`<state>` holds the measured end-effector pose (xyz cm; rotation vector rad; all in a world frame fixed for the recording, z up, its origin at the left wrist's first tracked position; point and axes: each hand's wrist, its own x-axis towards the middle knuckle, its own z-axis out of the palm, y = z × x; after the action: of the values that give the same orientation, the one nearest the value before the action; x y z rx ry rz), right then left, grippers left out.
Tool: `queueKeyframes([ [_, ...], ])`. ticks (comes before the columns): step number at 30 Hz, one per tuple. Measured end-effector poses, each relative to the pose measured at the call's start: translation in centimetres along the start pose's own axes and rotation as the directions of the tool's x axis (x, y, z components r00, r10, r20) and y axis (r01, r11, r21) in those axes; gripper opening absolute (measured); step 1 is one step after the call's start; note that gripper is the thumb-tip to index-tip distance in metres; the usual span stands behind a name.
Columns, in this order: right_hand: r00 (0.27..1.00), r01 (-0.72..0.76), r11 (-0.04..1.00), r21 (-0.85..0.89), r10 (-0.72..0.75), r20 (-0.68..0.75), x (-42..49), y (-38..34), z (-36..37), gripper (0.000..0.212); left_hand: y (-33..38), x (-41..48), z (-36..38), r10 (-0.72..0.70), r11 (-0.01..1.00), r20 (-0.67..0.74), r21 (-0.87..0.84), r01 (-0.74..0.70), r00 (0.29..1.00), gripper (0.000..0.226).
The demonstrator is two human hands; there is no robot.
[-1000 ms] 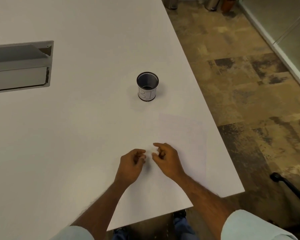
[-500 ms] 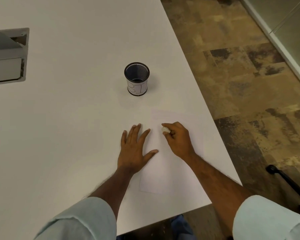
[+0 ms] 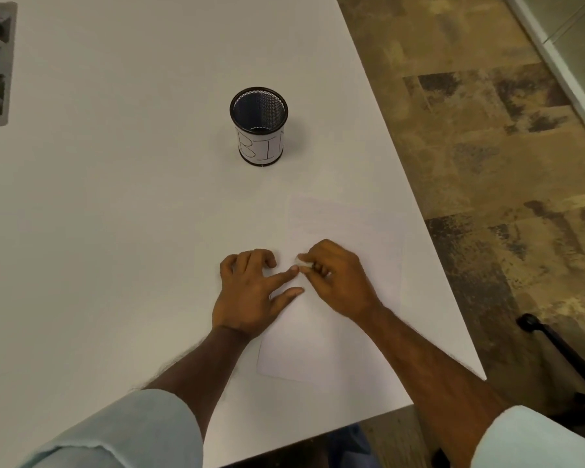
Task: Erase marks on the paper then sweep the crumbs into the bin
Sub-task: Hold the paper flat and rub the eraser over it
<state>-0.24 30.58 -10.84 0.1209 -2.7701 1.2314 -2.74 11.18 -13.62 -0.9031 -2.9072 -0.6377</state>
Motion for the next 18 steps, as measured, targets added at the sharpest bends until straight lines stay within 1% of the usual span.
queueKeyframes([
  [1,0.997,0.058,0.997,-0.041,-0.056,0.053,0.2,0.1,-0.3,0.011,0.0,0.1,0.0,0.003,1.0,0.007,0.0,-0.003,1.0,0.043],
  [2,0.994,0.095,0.993,-0.076,-0.09,0.066,0.7,0.5,-0.6,0.01,0.0,0.1,0.0,0.005,1.0,0.011,0.001,-0.005,1.0,0.043],
  [3,0.995,0.095,0.991,-0.099,-0.093,0.028,1.6,1.0,-1.2,0.009,0.0,0.2,-0.1,0.005,1.0,0.014,0.0,-0.005,1.0,0.042],
  [4,0.997,0.047,0.993,-0.11,-0.053,-0.049,2.5,1.8,-1.8,0.008,-0.1,0.2,-0.1,0.003,1.0,0.014,-0.004,-0.003,1.0,0.041],
  [6,0.976,-0.09,0.99,-0.108,0.066,-0.207,4.2,3.2,-3.1,0.009,0.0,0.1,-0.1,-0.001,1.0,0.01,-0.013,0.001,1.0,0.041],
  [7,0.964,-0.129,0.986,-0.104,0.1,-0.245,4.7,3.5,-3.5,0.01,0.0,0.1,-0.1,-0.003,1.0,0.009,-0.016,0.003,1.0,0.041],
  [8,0.961,-0.137,0.986,-0.099,0.109,-0.253,4.8,3.6,-3.4,0.01,0.0,0.1,-0.1,-0.003,1.0,0.009,-0.018,0.003,1.0,0.041],
  [10,0.981,-0.079,0.993,-0.091,0.061,-0.183,3.9,2.6,-2.5,0.01,0.0,0.1,-0.1,-0.006,1.0,0.014,-0.018,0.006,1.0,0.042],
  [12,0.998,0.055,0.993,-0.108,-0.059,-0.027,2.3,1.2,-1.3,0.01,0.1,0.2,-0.2,-0.008,1.0,0.027,-0.008,0.008,1.0,0.042],
  [13,0.993,0.114,0.985,-0.131,-0.108,0.05,1.6,0.9,-1.0,0.009,0.2,0.2,-0.3,-0.008,1.0,0.035,-0.004,0.008,0.999,0.043],
  [14,0.987,0.146,0.977,-0.155,-0.133,0.093,1.6,0.9,-1.0,0.009,0.2,0.2,-0.3,-0.008,1.0,0.041,0.001,0.008,0.999,0.043],
  [15,0.988,0.144,0.975,-0.171,-0.131,0.086,2.2,1.2,-1.3,0.009,0.1,0.2,-0.3,-0.007,1.0,0.043,0.005,0.007,0.999,0.042],
  [16,0.994,0.113,0.977,-0.183,-0.109,0.031,3.1,1.8,-1.7,0.009,0.1,0.2,-0.3,-0.006,1.0,0.041,0.008,0.006,0.999,0.042],
  [18,0.991,-0.006,0.982,-0.188,-0.019,-0.129,4.7,3.0,-2.9,0.006,0.1,0.2,-0.2,-0.006,1.0,0.032,0.004,0.006,0.999,0.042],
])
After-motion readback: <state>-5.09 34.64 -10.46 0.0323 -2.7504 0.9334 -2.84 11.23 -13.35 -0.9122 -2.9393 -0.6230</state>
